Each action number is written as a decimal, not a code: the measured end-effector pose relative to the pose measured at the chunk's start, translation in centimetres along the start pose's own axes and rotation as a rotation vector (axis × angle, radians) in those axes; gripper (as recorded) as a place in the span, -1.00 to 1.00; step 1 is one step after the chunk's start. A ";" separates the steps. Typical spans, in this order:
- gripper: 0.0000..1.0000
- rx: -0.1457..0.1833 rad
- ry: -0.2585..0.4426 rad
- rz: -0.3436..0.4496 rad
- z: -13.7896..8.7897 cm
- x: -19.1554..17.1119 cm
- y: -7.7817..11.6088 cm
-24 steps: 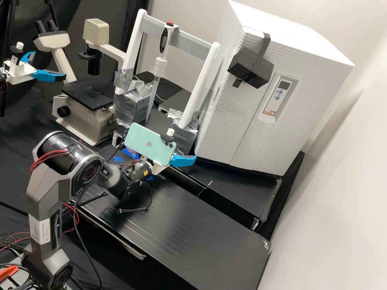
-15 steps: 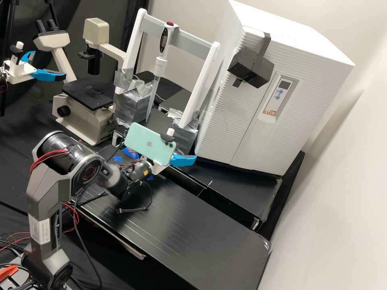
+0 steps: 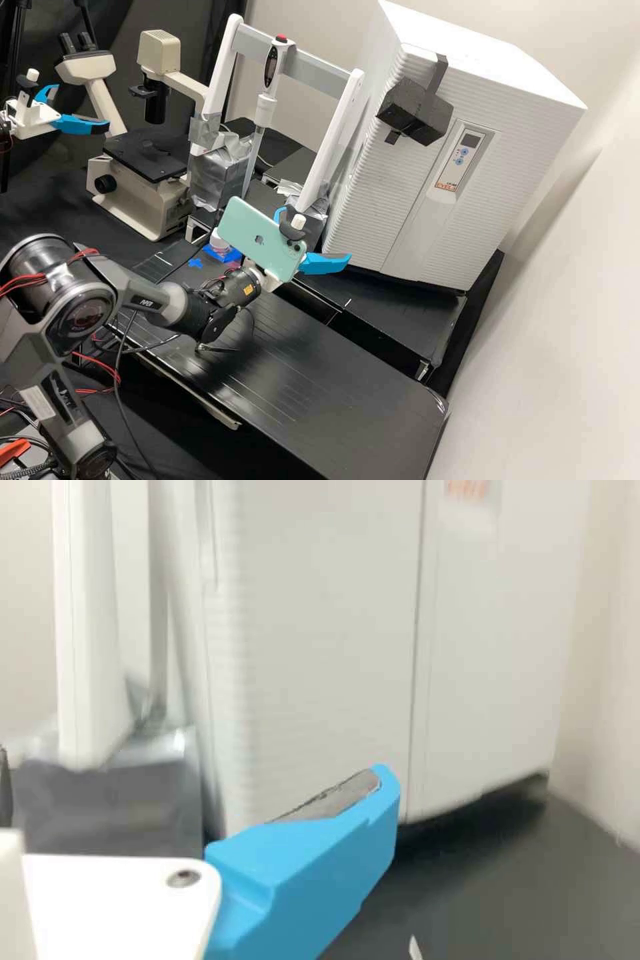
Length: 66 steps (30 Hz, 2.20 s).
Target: Open the door
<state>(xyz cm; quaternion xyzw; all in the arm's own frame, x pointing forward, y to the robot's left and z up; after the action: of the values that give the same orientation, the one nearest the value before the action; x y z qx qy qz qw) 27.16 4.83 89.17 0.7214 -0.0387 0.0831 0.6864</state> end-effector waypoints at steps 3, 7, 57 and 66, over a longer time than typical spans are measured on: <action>1.00 0.004 0.037 0.040 -1.3 1.0 1.4; 1.00 0.011 0.058 0.079 -2.7 2.4 3.2; -1.00 0.033 0.018 0.156 -5.1 8.6 6.9; -1.00 0.036 0.008 0.169 -4.7 8.5 7.3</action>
<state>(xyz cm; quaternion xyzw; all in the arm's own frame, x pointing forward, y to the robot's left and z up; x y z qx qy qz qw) 33.99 9.64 98.04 0.7276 -0.0952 0.1443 0.6639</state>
